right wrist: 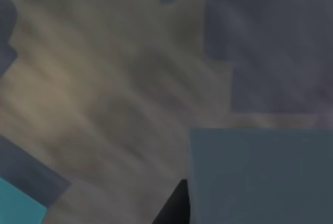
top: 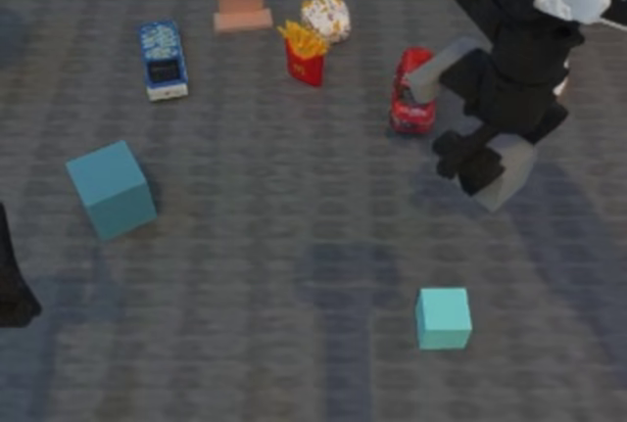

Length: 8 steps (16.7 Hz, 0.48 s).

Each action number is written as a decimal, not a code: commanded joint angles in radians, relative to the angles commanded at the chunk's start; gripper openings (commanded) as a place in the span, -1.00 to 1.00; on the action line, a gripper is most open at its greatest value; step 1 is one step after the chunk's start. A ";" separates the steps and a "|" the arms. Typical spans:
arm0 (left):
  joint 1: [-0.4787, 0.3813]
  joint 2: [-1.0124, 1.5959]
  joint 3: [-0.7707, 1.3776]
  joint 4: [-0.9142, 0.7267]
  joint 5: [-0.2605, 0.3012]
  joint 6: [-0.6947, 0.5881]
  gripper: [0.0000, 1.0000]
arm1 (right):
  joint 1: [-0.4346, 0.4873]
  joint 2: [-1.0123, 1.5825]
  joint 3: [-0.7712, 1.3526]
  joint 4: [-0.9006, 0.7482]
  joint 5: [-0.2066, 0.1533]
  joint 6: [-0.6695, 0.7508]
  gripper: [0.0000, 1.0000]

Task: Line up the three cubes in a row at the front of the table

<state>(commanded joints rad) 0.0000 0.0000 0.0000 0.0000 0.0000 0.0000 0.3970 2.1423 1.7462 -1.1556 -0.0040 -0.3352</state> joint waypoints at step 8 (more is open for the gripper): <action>0.000 0.000 0.000 0.000 0.000 0.000 1.00 | 0.044 0.005 0.002 -0.007 0.002 0.112 -1.00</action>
<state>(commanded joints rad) 0.0000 0.0000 0.0000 0.0000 0.0000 0.0000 0.4407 2.1470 1.7479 -1.1623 -0.0024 -0.2228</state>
